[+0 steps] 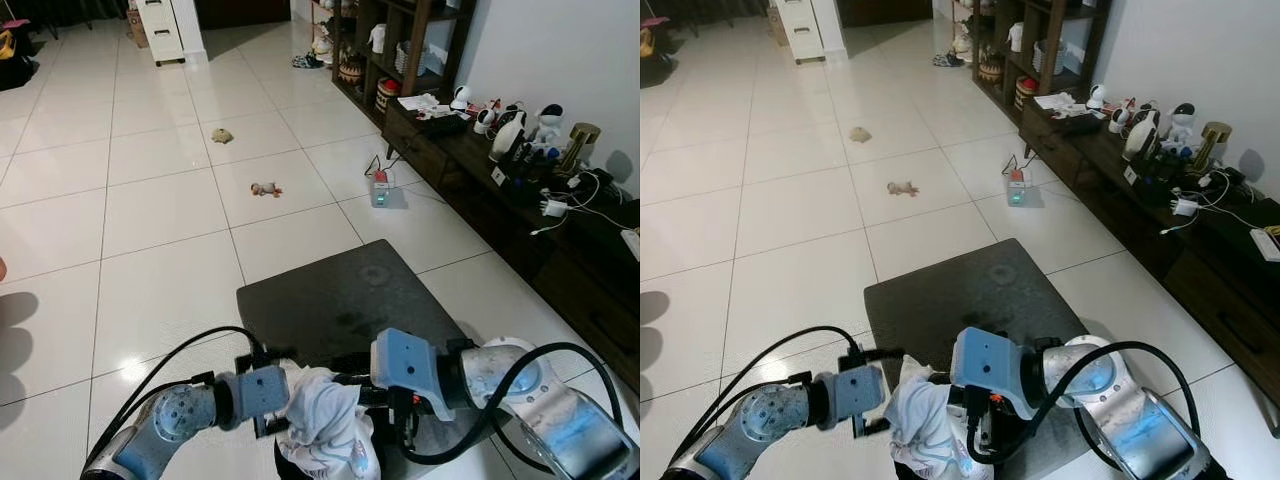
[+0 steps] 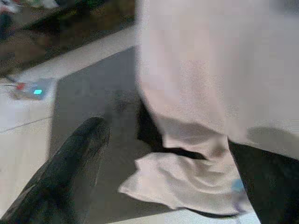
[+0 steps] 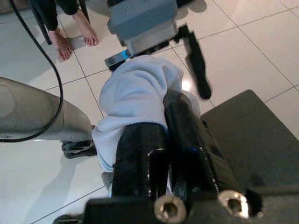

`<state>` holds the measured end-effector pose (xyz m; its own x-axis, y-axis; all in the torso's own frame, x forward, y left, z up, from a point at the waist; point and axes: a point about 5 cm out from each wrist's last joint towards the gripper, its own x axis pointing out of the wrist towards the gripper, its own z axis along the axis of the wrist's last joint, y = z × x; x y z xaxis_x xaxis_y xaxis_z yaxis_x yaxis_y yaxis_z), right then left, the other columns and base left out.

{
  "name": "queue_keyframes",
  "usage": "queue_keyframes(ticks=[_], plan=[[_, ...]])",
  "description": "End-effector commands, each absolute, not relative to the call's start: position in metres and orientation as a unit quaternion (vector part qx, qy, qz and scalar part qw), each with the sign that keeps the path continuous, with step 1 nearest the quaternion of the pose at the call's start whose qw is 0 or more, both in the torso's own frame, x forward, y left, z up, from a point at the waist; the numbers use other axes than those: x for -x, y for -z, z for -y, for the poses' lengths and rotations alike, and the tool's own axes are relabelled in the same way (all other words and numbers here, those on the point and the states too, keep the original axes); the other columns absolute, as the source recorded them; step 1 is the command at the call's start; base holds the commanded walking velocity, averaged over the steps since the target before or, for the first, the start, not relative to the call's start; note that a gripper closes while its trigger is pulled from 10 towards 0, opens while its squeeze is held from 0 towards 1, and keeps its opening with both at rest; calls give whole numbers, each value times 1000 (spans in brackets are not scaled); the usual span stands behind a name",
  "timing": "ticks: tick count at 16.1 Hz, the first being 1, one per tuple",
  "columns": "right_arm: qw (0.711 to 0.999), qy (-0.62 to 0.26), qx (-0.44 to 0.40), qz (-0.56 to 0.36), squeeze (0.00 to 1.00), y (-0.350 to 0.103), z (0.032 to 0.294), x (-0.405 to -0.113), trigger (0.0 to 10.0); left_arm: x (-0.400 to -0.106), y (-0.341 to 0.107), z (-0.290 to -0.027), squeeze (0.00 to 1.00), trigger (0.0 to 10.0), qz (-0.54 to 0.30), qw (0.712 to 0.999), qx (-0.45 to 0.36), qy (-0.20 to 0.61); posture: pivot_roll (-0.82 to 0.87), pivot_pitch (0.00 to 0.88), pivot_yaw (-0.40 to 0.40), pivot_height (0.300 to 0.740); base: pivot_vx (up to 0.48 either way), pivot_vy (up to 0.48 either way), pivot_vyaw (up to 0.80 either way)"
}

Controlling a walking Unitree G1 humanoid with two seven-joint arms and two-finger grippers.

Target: Hang hanger

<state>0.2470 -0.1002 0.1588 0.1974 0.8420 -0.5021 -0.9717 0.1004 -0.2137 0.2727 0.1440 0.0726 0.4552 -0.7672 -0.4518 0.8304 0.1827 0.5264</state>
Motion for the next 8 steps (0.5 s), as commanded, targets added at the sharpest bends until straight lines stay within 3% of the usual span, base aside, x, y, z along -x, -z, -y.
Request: queue_keyframes(ticks=[1, 6, 7, 8], plan=[[719, -636, 258, -108, 0, -167, 92, -243, 10000, -270, -71, -143, 0, 10000, -64, 751, -366, 546, -18, 137, -18, 740, 0, 0, 0], [714, -643, 258, -105, 0, -168, 90, -242, 10000, -278, -77, -140, 0, 10000, -22, 772, -360, 523, -20, 130, -18, 740, 0, 0, 0], [711, -647, 256, -102, 0, -170, 88, -240, 10000, -283, -80, -137, 0, 9843, -7, 790, -344, 508, -24, 126, -19, 740, 0, 0, 0], [707, -652, 253, -100, 0, -171, 87, -238, 10000, -282, -81, -134, 0, 5255, -7, 787, -338, 517, -26, 127, -19, 740, 0, 0, 0]])
